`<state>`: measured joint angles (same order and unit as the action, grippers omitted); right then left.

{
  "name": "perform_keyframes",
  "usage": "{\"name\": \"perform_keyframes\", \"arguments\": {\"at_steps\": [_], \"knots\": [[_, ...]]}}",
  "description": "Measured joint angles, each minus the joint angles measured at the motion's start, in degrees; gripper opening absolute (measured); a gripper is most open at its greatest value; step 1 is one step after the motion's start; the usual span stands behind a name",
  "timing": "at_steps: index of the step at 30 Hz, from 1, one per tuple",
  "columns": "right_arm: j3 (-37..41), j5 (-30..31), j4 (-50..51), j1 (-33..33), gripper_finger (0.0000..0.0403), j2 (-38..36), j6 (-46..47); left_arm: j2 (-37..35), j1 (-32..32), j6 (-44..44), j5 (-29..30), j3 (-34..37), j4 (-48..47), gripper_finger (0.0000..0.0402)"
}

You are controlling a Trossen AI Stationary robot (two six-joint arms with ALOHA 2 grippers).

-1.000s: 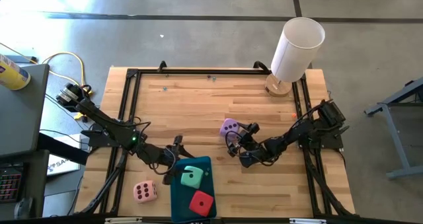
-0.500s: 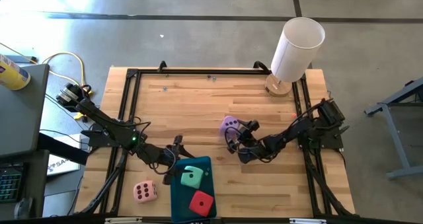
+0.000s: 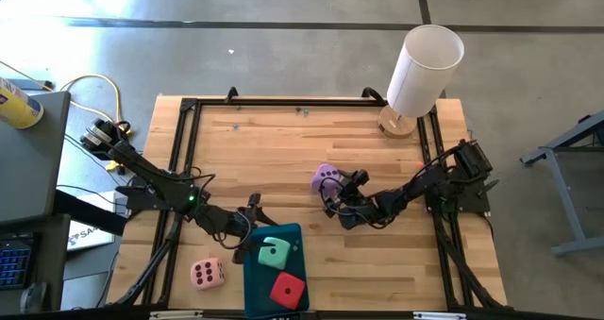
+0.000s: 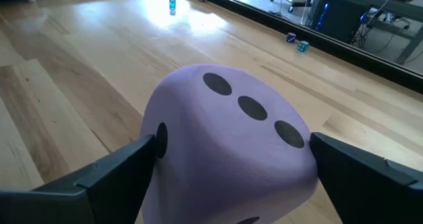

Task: Pick & Place Dice
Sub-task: Put the big violet die into the blue bin

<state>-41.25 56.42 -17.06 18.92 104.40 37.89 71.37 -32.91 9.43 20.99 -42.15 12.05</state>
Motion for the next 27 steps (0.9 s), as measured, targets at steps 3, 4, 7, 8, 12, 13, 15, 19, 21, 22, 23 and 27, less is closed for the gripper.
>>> {"name": "perform_keyframes", "arguments": {"at_steps": [3,4,7,8,12,13,15,19,21,22,23,27], "knots": [[0.0,0.0,0.0,0.0,0.037,0.0,0.0,0.0,0.0,0.0,0.0,0.0,0.0,0.0232],[0.0,0.0,0.0,0.0,0.0368,0.0,0.0,0.0,0.0,0.0,0.0,0.0,0.0,0.0232],[0.0,-0.1,0.0,0.0,0.0361,0.0,0.0,0.0,0.0,0.0,0.0,0.0,0.0,0.0232],[0.0,-0.1,0.0,0.0,0.0358,0.0,0.0,0.0,0.0,0.0,0.0,0.0,0.0,0.0232],[0.0,-0.1,0.0,0.0,0.0343,0.0,0.0,0.0,0.0,0.0,0.0,0.0,0.0,0.0232],[0.0,-0.1,0.0,0.0,0.0339,0.1,0.0,0.0,0.0,0.0,0.0,0.0,0.0,0.0232],[0.0,-0.2,0.0,0.0,0.0327,0.1,0.0,0.0,0.0,0.0,0.0,0.0,0.0,0.0232],[0.0,-0.2,0.0,0.0,0.0303,0.1,0.0,0.0,0.0,0.0,0.0,0.0,0.0,0.0232],[0.0,-0.2,0.0,0.0,0.0297,0.1,0.0,0.0,0.0,0.0,0.0,0.0,0.0,0.0232],[0.0,-0.2,0.0,0.0,0.0296,0.1,0.0,0.0,0.0,0.0,0.0,0.0,0.0,0.0232],[0.0,-0.2,0.0,0.0,0.0294,0.1,0.0,0.0,0.0,0.0,0.0,0.0,0.0,0.0232],[0.0,-0.2,-0.2,0.1,0.0292,0.1,-0.6,0.0,0.0,0.0,0.0,0.0,0.0,0.0232]]}}
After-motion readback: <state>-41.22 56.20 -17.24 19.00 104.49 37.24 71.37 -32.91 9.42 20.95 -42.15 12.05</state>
